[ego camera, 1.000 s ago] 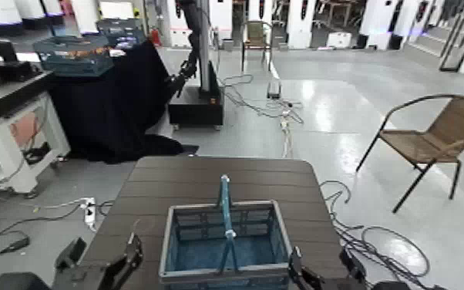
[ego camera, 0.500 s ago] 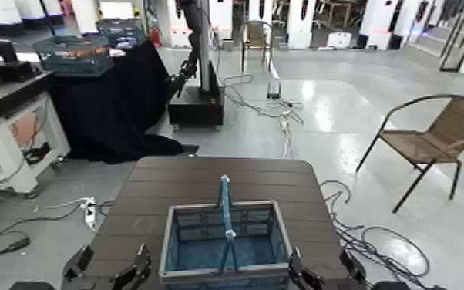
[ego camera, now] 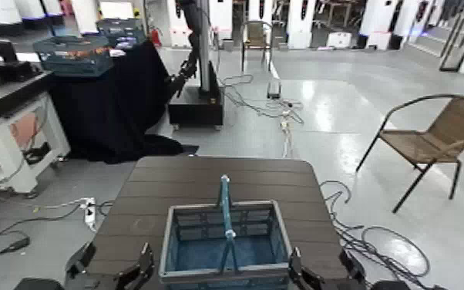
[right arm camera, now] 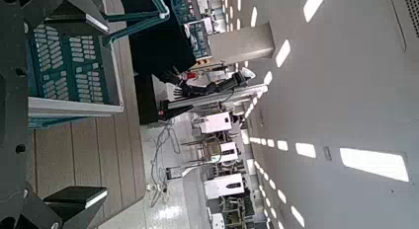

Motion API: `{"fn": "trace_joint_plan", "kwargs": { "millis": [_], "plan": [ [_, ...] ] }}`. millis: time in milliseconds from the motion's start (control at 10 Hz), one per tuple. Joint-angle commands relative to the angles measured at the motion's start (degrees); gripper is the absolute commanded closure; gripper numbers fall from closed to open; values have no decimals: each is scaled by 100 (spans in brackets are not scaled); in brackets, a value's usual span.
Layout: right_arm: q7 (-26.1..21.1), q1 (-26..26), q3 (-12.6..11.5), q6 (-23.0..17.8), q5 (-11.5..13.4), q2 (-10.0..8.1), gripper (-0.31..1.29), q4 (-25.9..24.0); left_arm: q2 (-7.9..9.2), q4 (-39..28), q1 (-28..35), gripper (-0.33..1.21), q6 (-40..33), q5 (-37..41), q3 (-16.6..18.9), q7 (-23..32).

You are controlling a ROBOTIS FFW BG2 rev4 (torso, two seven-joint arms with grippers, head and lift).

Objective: Place the crate on the table.

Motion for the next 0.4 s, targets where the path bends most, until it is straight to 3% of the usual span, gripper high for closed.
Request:
{"fn": "trace_joint_plan", "kwargs": {
  "millis": [100, 400],
  "plan": [
    [9, -9, 1, 0, -11, -9, 15, 4, 6, 25, -29, 10, 16, 54, -15, 0],
    [9, 0, 1, 9, -19, -9, 15, 4, 6, 34, -29, 10, 25, 71, -15, 0]
  ]
}}
